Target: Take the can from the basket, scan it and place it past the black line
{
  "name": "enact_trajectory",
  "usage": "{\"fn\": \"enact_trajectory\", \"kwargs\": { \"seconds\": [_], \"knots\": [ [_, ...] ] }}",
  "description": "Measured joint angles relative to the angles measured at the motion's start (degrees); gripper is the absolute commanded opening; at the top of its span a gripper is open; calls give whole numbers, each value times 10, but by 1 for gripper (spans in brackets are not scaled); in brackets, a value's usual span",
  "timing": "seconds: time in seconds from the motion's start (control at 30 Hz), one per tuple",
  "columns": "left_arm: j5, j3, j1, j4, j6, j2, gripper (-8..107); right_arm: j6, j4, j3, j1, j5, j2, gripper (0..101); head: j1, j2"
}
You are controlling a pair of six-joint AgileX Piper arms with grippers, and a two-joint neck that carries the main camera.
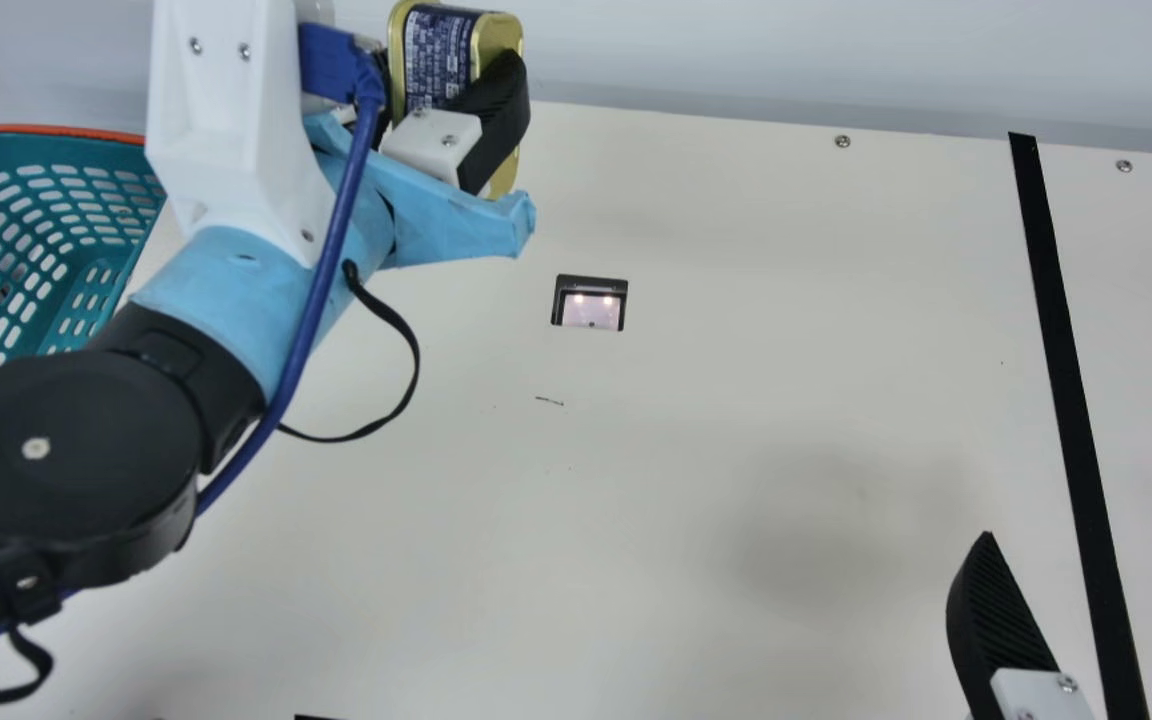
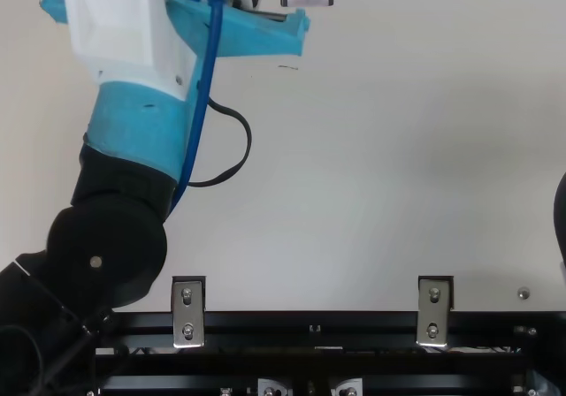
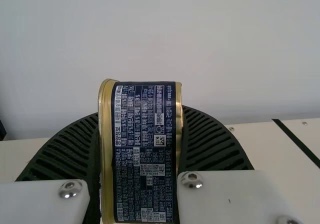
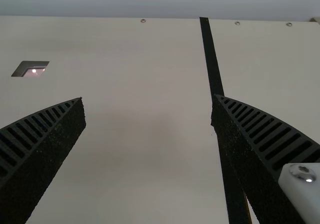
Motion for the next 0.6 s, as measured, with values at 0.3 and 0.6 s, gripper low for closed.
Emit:
{"fn": "enact_trajectory", "kwargs": {
  "seconds": [0.3, 0.6],
  "knots": [
    [55, 2, -48, 5, 7, 4, 10, 0, 1, 0, 0, 0, 0, 101, 0, 3],
    [82, 4, -79, 4, 5, 20, 10, 0, 1, 0, 0, 0, 0, 101, -3, 3]
  ]
}}
